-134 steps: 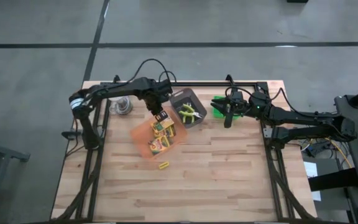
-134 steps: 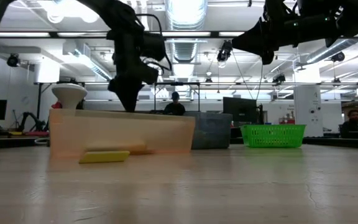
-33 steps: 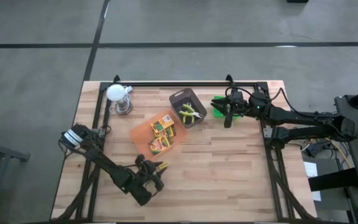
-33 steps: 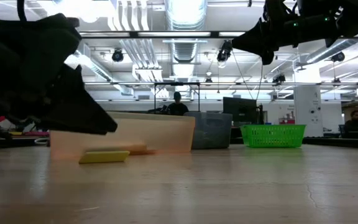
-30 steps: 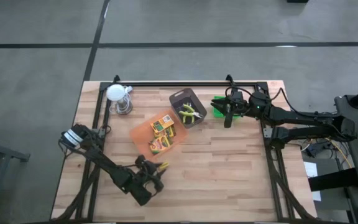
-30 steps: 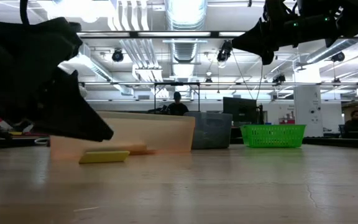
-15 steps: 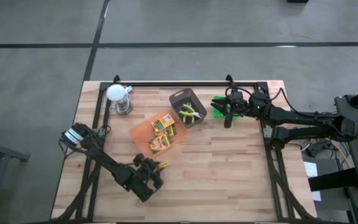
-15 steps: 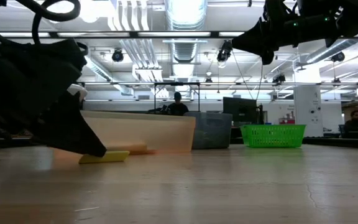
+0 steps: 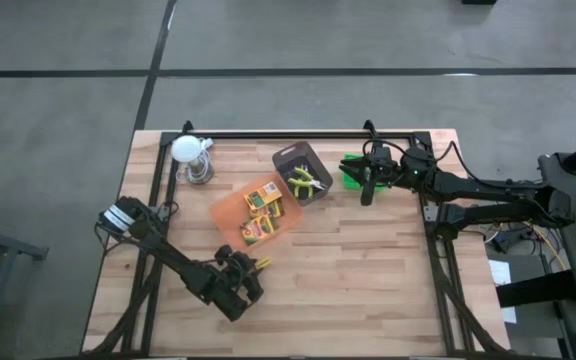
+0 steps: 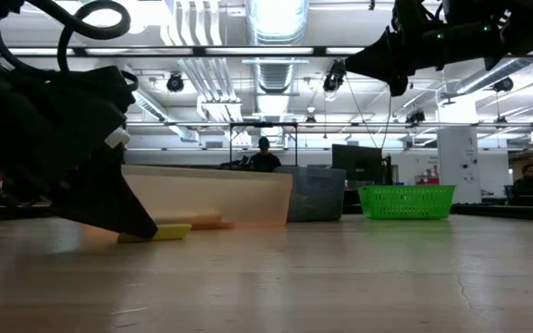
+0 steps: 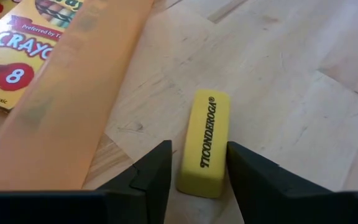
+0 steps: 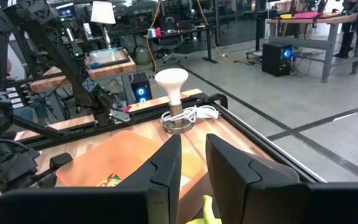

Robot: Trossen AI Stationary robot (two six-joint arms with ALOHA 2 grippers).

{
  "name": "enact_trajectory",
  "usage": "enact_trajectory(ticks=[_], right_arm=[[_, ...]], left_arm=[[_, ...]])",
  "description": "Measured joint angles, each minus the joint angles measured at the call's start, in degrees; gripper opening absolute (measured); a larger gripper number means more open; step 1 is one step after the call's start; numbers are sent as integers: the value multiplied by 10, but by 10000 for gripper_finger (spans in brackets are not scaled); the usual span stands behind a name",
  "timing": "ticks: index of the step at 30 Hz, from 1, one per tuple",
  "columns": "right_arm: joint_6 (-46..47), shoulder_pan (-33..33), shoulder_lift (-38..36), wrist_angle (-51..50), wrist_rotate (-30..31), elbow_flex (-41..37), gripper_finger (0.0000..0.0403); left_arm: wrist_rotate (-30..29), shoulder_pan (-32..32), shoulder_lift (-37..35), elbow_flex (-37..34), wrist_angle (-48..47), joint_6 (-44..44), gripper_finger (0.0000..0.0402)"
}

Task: Pick & Place School Supplies
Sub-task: Put the yellow eraser into the green bin

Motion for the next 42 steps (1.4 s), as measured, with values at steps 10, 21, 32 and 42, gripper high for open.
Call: enact_trajectory(ticks=[10, 21, 32, 42], right_arm=[[0, 0, 0, 0, 0, 0, 84], [0, 0, 0, 0, 0, 0, 71], [0, 0, 0, 0, 0, 0, 77], [0, 0, 0, 0, 0, 0, 84]], left_arm=[[17, 1, -1, 0, -4, 12, 110], [15, 0, -1, 0, -3, 12, 100], [-7, -1, -14, 18, 0, 21, 99], [-55, -1, -17, 56, -1, 67, 99]])
